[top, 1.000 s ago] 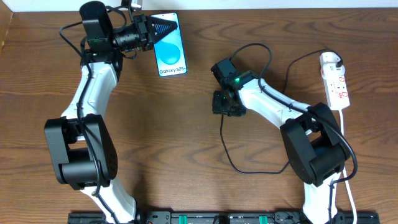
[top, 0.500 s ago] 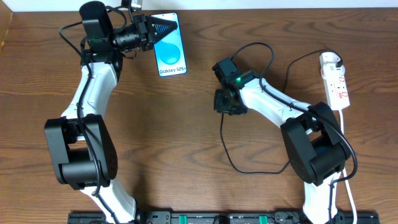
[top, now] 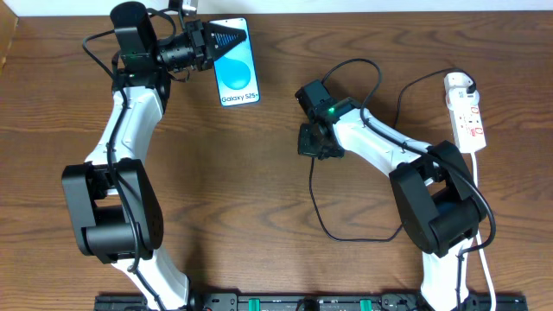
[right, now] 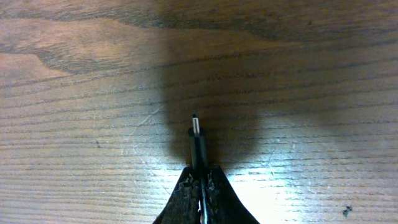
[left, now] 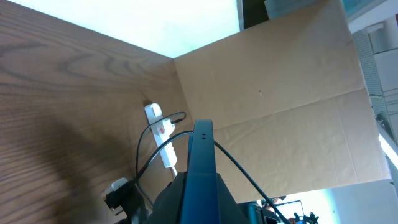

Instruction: Plug charger to phone and switch on socket

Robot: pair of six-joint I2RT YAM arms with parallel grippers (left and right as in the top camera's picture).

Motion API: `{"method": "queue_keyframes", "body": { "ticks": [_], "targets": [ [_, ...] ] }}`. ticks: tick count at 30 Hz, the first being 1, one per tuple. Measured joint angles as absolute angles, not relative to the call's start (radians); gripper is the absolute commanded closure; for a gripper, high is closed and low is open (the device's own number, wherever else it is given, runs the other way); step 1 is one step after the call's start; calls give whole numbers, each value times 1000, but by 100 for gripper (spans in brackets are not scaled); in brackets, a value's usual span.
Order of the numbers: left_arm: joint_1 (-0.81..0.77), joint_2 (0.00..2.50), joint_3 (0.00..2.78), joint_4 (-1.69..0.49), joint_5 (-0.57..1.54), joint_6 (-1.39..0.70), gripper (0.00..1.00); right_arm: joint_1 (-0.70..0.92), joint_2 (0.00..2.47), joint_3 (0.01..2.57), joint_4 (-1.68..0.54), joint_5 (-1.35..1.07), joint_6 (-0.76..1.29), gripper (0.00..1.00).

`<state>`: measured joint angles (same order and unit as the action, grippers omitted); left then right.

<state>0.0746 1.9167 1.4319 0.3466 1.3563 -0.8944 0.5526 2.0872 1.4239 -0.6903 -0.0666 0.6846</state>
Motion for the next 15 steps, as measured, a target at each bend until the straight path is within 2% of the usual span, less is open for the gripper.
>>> {"method": "queue_keyframes", "body": {
  "ticks": [11,15],
  "targets": [
    [75,1917,1432,347,1356,-894,93,550,2091,1423,-645,-89,661,99],
    [75,1917,1432,347,1357,-894,93,532,2107,1419,-547,-233,563,99]
  ]
}}
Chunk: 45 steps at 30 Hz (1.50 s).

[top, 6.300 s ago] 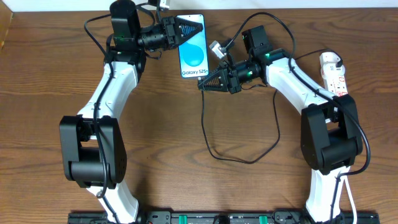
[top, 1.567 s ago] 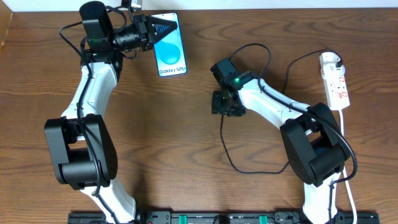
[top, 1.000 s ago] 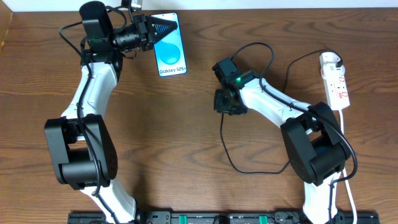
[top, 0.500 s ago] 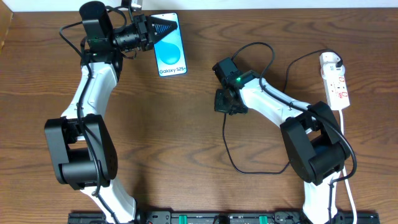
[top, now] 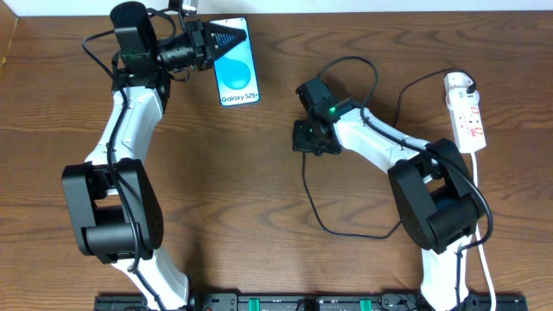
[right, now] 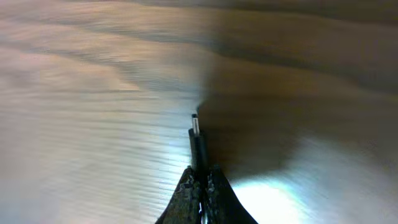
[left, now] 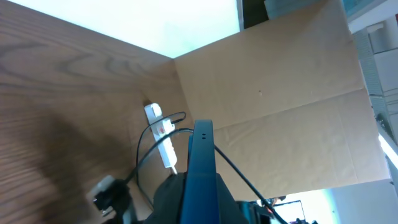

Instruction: Plug charger to phone and switch on socket

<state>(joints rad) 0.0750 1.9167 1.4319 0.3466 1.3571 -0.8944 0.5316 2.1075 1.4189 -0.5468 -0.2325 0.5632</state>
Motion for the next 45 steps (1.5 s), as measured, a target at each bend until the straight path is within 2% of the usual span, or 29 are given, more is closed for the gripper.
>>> {"method": "queue_keyframes", "body": {
  "ticks": [5,10,14,17,23,37,45],
  "targets": [
    [78,1917,1431,379,1364,-907,93,491,2139,1411,-467,-579,367,99],
    [78,1917,1424,563,1384,-1000,93,477,2144,1405,-405,-933,204,99],
    [84,1917,1420,756,1388,-1115,93,479,2144,1404,-286,-1153,146,99],
    [100,1917,1420,801,1383,-1187,93,479,2144,1403,-176,-1259,154,99],
    [148,1917,1420,809,1360,-1259,93,479,2144,1399,92,-1359,310,99],
    [182,1917,1420,809,1217,-1283,93,479,2146,1397,834,-1399,932,99],
    [182,1917,1420,809,1145,-1283,93,479,2146,1397,1093,-1396,1217,99]
  ]
}}
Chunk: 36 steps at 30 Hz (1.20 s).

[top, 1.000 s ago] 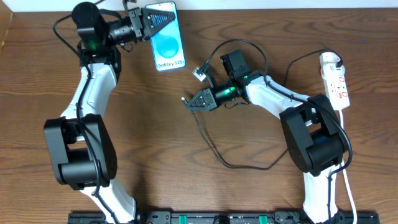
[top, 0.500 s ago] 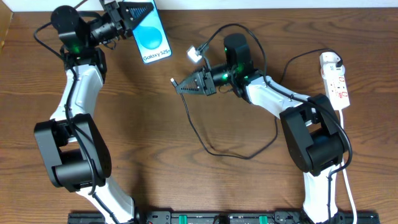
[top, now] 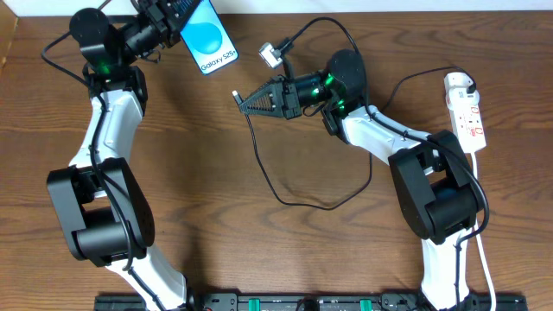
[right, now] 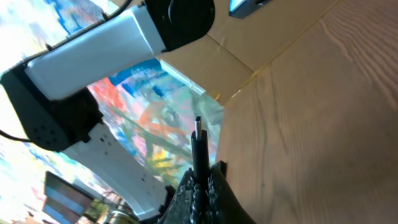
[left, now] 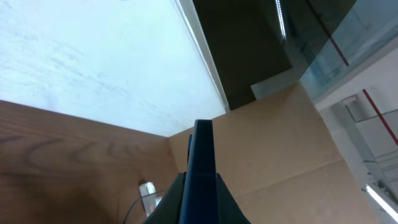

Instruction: Plug charger to phone and switch on socket

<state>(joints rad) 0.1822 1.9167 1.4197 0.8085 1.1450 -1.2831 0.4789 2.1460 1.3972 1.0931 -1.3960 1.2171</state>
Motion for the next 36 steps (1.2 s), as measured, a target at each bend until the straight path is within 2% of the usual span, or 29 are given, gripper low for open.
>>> {"method": "queue_keyframes", "body": {
  "ticks": [4,12,36],
  "targets": [
    [182,1917,1420,826,1151,-1283,93,479,2146,1397,1158,-1380,1333,99],
    [182,1917,1420,842,1215,-1287,93,479,2146,1397,1172,-1345,1433,99],
    [136,1917,1420,842,1222,-1358,93,479,2146,1397,1231,-1264,1518,99]
  ]
}}
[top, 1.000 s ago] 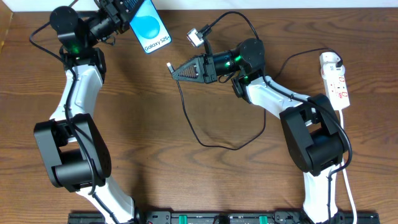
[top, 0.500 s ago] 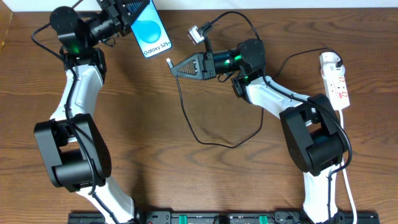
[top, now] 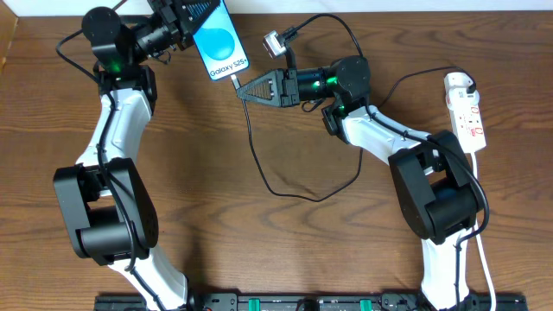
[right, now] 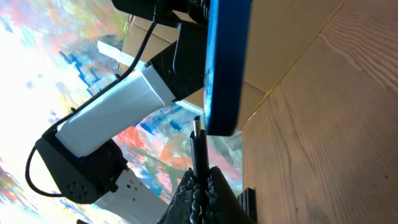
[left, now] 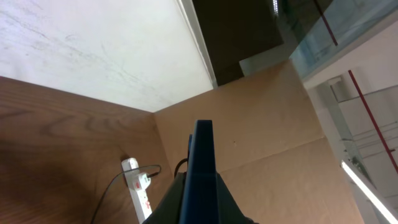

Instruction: Plug charger to phone and switch on socket

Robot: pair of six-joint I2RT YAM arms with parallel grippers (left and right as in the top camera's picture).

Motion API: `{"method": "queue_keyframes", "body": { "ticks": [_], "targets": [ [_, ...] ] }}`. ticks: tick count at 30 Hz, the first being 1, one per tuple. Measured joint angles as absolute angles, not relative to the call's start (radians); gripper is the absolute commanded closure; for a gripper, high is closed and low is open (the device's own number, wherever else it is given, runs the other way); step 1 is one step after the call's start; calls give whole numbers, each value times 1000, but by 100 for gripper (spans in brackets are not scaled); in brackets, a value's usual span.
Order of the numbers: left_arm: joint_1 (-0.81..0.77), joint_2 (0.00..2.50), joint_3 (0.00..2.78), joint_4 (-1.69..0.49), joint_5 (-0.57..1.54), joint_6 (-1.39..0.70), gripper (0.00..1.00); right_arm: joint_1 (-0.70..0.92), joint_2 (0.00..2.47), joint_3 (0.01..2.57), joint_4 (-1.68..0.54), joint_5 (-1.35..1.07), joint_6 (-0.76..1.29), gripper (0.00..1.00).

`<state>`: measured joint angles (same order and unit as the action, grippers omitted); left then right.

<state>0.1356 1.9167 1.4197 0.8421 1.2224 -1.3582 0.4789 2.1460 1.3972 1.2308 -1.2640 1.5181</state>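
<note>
The phone (top: 219,45), its blue screen reading Galaxy S25+, is held up off the table at the back, my left gripper (top: 192,19) shut on its top end; it shows edge-on as a dark slab (left: 202,163) in the left wrist view. My right gripper (top: 251,90) is shut on the black charger plug (right: 198,146), whose metal tip sits just under the phone's bottom edge (right: 222,124), beside it, touching or not I cannot tell. The white power strip (top: 465,112) lies at the right, a white adapter (top: 460,84) plugged in.
The black cable (top: 289,186) hangs from the plug, loops over the table's middle and runs back to the adapter. A small white part (top: 274,42) rides on the right wrist. Cardboard walls (left: 267,124) stand beyond the table.
The phone in my left gripper has shifted right and lower, toward the plug. My right gripper has brought the plug up to the phone's bottom edge, where before a gap lay between them.
At first the phone lay at the back with my left gripper on its top end, while my right gripper held the plug low over the table's middle. Later both were raised, phone tilted at the back left, plug pointing left. Now the plug tip meets the phone's bottom edge.
</note>
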Motion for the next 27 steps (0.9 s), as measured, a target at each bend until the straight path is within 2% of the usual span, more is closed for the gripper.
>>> {"method": "queue_keyframes", "body": {
  "ticks": [27],
  "targets": [
    [136,1917,1420,842,1220,-1436,93,479,2146,1397,1240,-1264,1539,99]
  ]
}}
